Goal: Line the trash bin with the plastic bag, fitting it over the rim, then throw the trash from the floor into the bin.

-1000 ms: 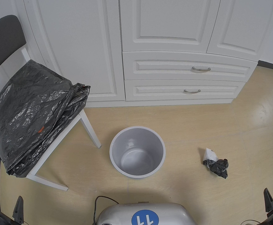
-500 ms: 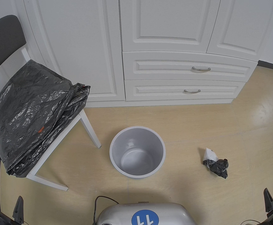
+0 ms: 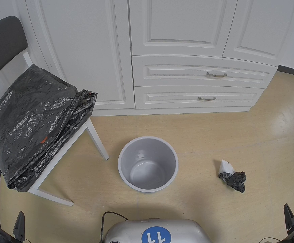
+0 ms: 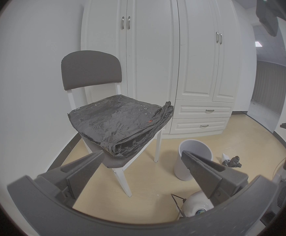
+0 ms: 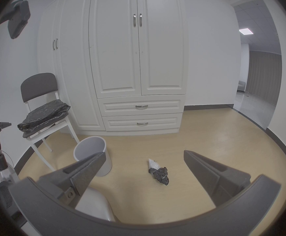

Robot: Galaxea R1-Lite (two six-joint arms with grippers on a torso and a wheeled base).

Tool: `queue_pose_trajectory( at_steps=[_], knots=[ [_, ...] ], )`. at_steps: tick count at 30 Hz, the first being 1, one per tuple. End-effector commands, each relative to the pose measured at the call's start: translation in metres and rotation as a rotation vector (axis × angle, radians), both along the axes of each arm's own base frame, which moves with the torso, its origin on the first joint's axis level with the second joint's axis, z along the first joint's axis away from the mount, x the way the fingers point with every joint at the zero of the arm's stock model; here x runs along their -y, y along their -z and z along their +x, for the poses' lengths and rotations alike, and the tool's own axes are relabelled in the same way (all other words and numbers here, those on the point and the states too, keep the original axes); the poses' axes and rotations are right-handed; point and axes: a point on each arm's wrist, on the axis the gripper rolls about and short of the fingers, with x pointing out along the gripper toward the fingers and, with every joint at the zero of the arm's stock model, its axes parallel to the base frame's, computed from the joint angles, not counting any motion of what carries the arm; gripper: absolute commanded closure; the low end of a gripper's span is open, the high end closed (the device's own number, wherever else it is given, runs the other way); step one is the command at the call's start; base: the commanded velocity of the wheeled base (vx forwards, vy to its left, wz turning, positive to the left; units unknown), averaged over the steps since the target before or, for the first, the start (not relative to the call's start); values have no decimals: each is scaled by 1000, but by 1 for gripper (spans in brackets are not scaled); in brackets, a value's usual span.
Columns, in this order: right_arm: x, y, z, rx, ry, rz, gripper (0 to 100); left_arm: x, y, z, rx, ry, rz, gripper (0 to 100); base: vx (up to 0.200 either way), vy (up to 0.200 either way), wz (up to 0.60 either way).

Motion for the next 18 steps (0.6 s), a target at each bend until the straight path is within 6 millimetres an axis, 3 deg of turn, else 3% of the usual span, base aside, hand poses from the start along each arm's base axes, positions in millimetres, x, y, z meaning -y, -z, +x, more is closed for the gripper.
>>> queue_pose_trajectory(
  at_steps=[1,8,13,18],
  knots=[
    [0,5,0,-4,4,-7,0,0,5,0,-2,2,5,0,0,0,0],
    [0,5,0,1,-16,-52,0,1,4,0,7,41,68,0,0,0,0],
    [0,4,0,14,-3,28,0,0,2,0,24,-5,7,0,0,0,0],
    [1,2,0,27,26,21,0,-1,-54,-19,247,-3,-87,0,0,0,0]
  ],
)
